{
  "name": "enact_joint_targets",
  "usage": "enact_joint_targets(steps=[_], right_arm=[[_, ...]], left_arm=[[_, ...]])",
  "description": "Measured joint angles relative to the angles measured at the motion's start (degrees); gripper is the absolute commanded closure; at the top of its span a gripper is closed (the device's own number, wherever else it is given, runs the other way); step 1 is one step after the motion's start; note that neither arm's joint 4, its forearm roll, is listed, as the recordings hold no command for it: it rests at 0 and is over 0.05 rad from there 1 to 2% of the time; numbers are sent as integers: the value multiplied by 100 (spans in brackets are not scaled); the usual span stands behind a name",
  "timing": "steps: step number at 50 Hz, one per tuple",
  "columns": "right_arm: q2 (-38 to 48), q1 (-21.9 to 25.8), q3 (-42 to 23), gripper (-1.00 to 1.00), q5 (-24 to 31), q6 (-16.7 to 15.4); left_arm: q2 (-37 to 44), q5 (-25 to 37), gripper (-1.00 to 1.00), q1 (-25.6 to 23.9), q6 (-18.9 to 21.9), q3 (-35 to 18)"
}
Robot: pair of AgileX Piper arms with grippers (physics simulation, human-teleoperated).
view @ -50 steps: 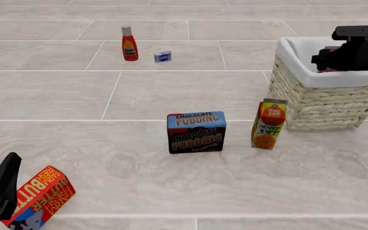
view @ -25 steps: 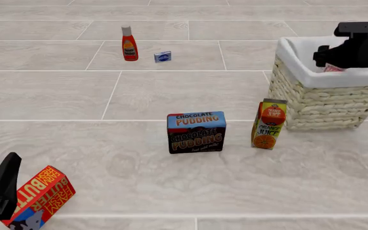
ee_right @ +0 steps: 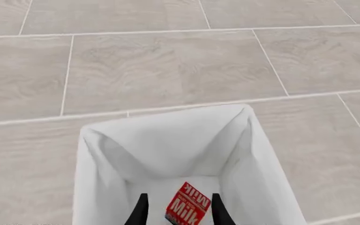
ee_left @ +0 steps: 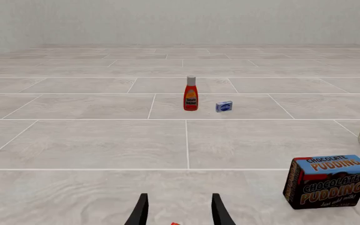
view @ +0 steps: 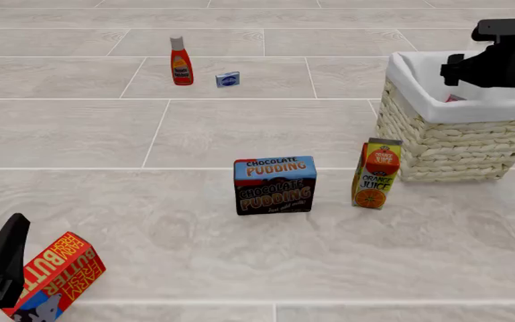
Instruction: Pick the milk and place it in the basket.
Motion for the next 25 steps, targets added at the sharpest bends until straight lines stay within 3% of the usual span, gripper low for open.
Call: enact_joint_targets(steps=[25], right_arm=[[-645, 80, 343, -100, -6, -25]], left_arm=[[0, 0, -100, 0, 0, 0]])
